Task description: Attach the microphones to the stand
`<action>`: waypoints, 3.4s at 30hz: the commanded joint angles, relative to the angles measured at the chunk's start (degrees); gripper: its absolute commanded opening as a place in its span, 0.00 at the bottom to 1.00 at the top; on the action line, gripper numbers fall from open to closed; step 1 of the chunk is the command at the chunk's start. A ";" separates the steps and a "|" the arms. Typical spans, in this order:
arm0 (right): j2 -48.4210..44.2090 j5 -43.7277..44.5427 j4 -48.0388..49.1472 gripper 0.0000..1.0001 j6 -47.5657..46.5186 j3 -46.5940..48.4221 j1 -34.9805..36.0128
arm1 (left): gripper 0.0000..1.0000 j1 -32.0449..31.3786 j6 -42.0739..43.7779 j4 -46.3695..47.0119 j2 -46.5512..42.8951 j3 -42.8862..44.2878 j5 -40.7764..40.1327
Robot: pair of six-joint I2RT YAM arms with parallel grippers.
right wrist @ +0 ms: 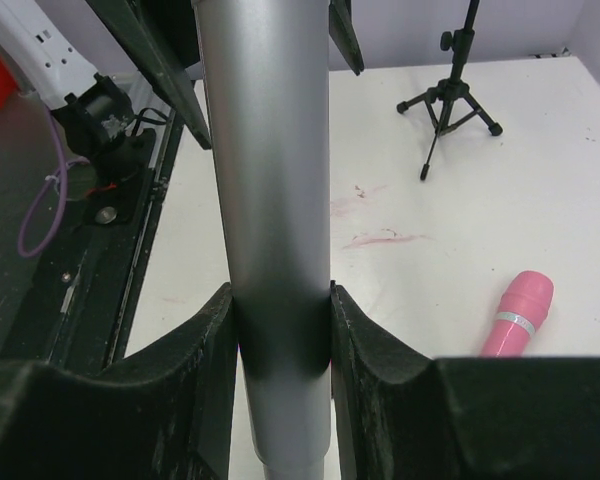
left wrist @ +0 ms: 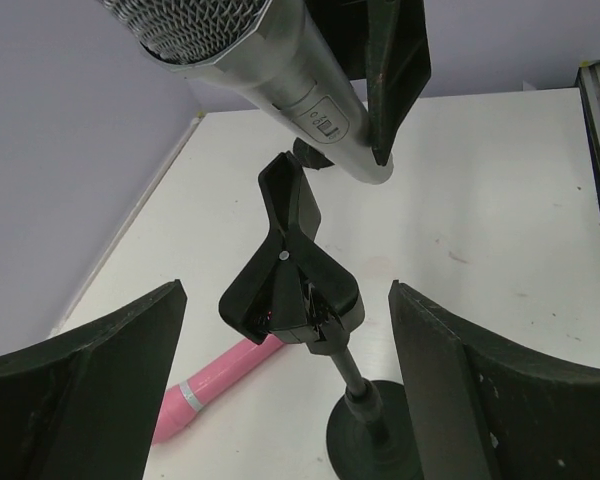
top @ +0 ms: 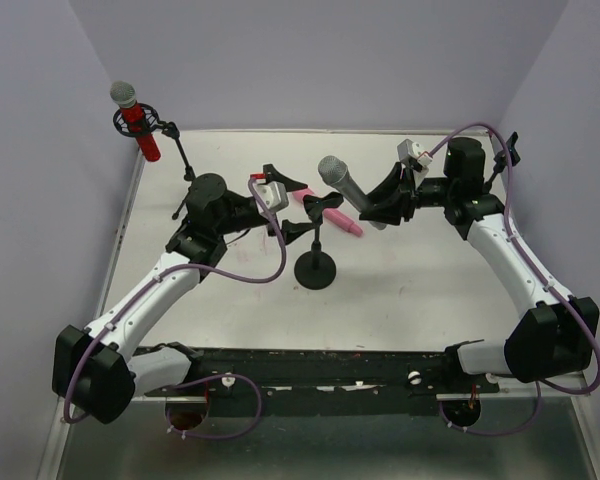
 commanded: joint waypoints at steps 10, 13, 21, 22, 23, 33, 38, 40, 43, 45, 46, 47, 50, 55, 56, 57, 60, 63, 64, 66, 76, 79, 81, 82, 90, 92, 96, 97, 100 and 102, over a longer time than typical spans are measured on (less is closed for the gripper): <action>0.95 -2.18 3.48 0.02 0.99 -0.17 0.20 | 0.74 0.30 -5.11 6.22 3.10 -0.57 0.98; 1.65 -2.18 3.74 0.02 1.25 0.27 0.73 | 0.58 0.22 -5.63 5.35 3.54 -0.22 1.78; 2.79 -2.00 3.66 0.02 0.90 1.06 1.78 | 0.13 0.22 -5.28 1.75 3.28 0.57 3.10; 2.88 -2.00 3.74 0.02 0.64 1.06 1.87 | 0.10 0.30 -5.29 1.48 3.28 0.66 3.27; 2.97 -2.18 3.74 0.02 0.37 1.14 2.04 | 0.07 0.31 -5.20 1.30 3.20 0.57 3.45; 3.24 -2.27 3.74 0.02 -0.51 2.02 3.19 | 0.38 0.31 -6.08 -1.33 2.84 1.71 3.01; 2.79 -1.56 3.22 0.01 0.19 3.25 3.19 | 0.81 0.39 -6.95 -2.21 2.58 2.33 2.48; 2.62 -1.65 2.26 0.01 0.19 3.95 3.19 | 0.87 0.31 -6.87 -2.65 2.32 2.42 2.22; 2.27 -1.39 0.76 0.01 -0.51 4.66 3.19 | 0.96 0.22 -6.78 -2.74 2.14 2.51 1.87; 2.26 -1.12 0.58 0.01 -0.69 4.57 3.19 | 0.98 0.31 -6.78 -2.74 2.23 2.86 1.78; 2.35 -1.04 0.58 0.01 -0.60 4.66 3.10 | 0.98 0.31 -6.78 -2.83 2.31 2.95 2.04; 2.53 -0.86 0.58 0.01 -0.68 4.66 3.19 | 0.98 0.31 -6.61 -2.74 2.40 3.03 2.13; 2.53 0.10 0.67 0.01 -0.51 4.57 3.10 | 0.95 0.31 -6.86 -2.22 2.67 3.21 2.57; 2.62 0.81 0.58 0.01 -0.68 4.31 2.93 | 0.74 0.31 -7.13 -1.77 2.75 3.30 3.36; 2.62 0.98 0.49 0.01 -0.60 4.40 2.66 | 0.63 0.31 -6.96 -2.21 2.75 3.38 3.53; 2.79 1.07 0.58 0.01 -0.51 4.48 2.49 | 0.50 0.39 -6.61 -2.65 2.75 3.47 3.71; 2.70 0.46 0.58 0.01 -0.16 4.84 1.78 | 0.21 0.39 -6.52 -3.70 2.67 3.47 3.89; 2.70 0.02 0.41 0.01 -0.16 5.28 1.52 | 0.11 0.31 -6.51 -4.41 2.41 3.56 4.41; 2.70 -0.42 0.41 0.01 -0.33 5.28 1.52 | 0.09 0.31 -6.52 -4.50 2.32 3.65 4.68; 3.40 -1.82 0.23 0.01 -1.21 5.19 1.52 | 0.06 0.31 -6.52 -4.58 2.23 3.56 5.12; 10.26 -0.51 -9.41 0.01 -15.59 8.61 3.62 | 0.04 0.39 -6.34 -5.29 2.58 4.26 6.88; 11.84 0.98 -13.83 0.01 -21.77 9.67 6.17 | 0.04 0.31 -6.43 -5.38 2.40 4.18 6.96; 12.37 1.51 -14.01 0.01 -23.70 9.23 7.75 | 0.04 0.39 -6.34 -5.38 2.40 3.91 7.05; 12.63 1.60 -13.92 0.01 -24.32 8.97 8.28 | 0.04 0.31 -6.34 -5.46 2.23 3.91 7.05; 12.11 3.18 -16.38 0.01 -27.93 8.44 9.52 | 0.04 0.39 -6.52 -5.47 1.70 3.12 6.79; 11.32 4.15 -16.99 0.01 -28.54 8.35 9.52 | 0.05 0.57 -6.69 -5.73 1.53 3.30 6.61; 10.09 5.29 -17.70 0.01 -29.25 8.18 9.52 | 0.09 0.66 -6.95 -5.82 1.44 3.47 6.00; 9.91 5.38 -17.79 0.01 -29.25 8.18 9.43 | 0.11 0.74 -6.96 -5.90 1.35 3.65 6.00; 9.65 5.56 -17.88 0.01 -28.81 8.53 9.52 | 0.19 0.66 -7.22 -6.52 1.52 4.00 5.73; 9.65 5.56 -17.70 0.01 -28.29 8.97 9.52 | 0.23 0.66 -7.31 -6.96 1.61 4.26 5.82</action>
